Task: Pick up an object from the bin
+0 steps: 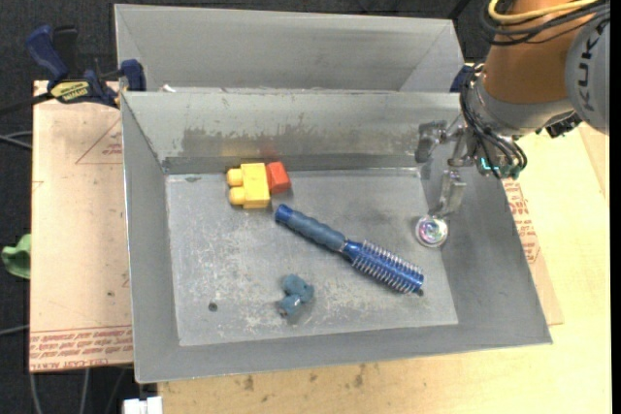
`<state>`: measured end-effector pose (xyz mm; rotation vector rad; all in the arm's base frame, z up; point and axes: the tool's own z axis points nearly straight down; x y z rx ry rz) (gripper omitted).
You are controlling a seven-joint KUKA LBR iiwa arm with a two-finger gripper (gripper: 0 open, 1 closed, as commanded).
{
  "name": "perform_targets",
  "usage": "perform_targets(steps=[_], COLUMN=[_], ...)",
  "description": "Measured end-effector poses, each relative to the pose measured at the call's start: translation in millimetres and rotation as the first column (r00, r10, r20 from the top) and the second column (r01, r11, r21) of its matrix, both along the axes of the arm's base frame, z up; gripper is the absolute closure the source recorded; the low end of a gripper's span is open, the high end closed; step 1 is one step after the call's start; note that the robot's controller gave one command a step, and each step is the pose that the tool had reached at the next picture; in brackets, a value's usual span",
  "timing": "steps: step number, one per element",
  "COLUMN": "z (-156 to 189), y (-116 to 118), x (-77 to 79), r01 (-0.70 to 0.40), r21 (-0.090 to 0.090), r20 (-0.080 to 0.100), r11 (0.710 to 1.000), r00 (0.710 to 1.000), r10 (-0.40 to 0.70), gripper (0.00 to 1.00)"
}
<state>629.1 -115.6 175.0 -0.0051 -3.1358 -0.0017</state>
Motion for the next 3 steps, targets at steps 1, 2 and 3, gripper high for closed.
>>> perform_targets(steps=[1,2,3], z=[-106,-105,42], y=[-31,-33,-33], x=[-34.1,-33.2,-22.7], r01=[-0.547,-0.550,-0.589], r21=[0.011,0.001,-0.010], r20=[0.010,0.010,0.015], r11=[0.837,0.835,0.808], r00=[0.837,0.835,0.808], r10=[0.547,0.550,0.589], gripper=[0.00,1.00,1.00])
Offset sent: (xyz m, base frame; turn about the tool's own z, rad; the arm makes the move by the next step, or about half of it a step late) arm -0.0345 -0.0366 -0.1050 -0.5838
